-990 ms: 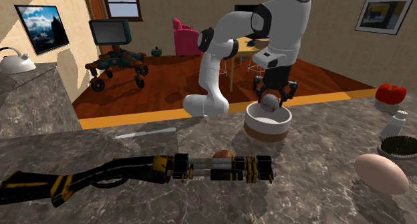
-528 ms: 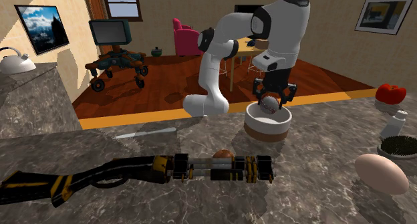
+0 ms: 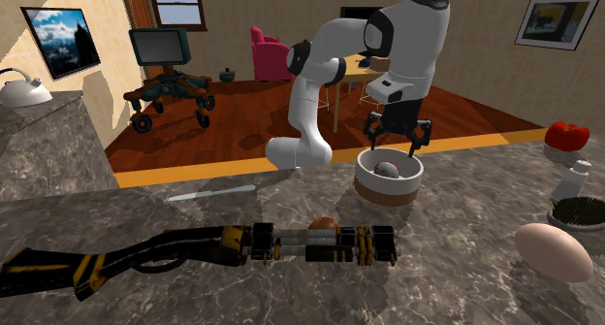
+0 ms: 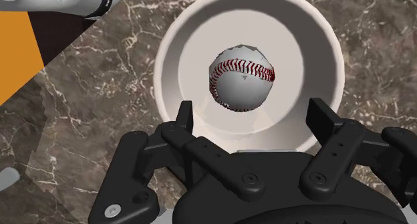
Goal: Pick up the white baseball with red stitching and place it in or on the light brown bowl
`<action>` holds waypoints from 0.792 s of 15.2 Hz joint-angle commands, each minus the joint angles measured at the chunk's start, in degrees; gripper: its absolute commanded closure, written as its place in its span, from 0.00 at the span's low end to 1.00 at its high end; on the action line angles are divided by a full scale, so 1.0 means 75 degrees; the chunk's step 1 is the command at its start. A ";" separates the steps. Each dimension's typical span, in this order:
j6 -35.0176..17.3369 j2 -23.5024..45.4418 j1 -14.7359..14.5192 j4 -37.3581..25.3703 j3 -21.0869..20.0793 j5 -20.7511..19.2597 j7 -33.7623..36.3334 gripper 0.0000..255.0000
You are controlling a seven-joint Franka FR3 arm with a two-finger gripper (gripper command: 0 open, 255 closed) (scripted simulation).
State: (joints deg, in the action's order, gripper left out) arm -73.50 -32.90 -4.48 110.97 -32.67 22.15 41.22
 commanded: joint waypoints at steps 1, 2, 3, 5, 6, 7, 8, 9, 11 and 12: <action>0.0211 0.0159 0.0046 -0.0364 0.0011 -0.0060 0.0060 0.00; 0.0423 0.0328 0.0092 -0.0740 0.0014 -0.0119 0.0126 0.00; 0.0638 0.0510 0.0138 -0.1130 0.0008 -0.0178 0.0198 0.00; 0.0810 0.0661 0.0173 -0.1449 -0.0003 -0.0225 0.0261 0.00; 0.0810 0.0662 0.0173 -0.1449 -0.0003 -0.0225 0.0261 0.00; 0.0810 0.0661 0.0172 -0.1448 -0.0002 -0.0225 0.0261 0.00; 0.0810 0.0662 0.0172 -0.1448 -0.0003 -0.0225 0.0261 0.00; 0.0810 0.0662 0.0172 -0.1448 -0.0003 -0.0225 0.0261 0.00; 0.0810 0.0662 0.0172 -0.1448 -0.0003 -0.0225 0.0261 0.00; 0.0810 0.0662 0.0172 -0.1448 -0.0003 -0.0225 0.0261 0.00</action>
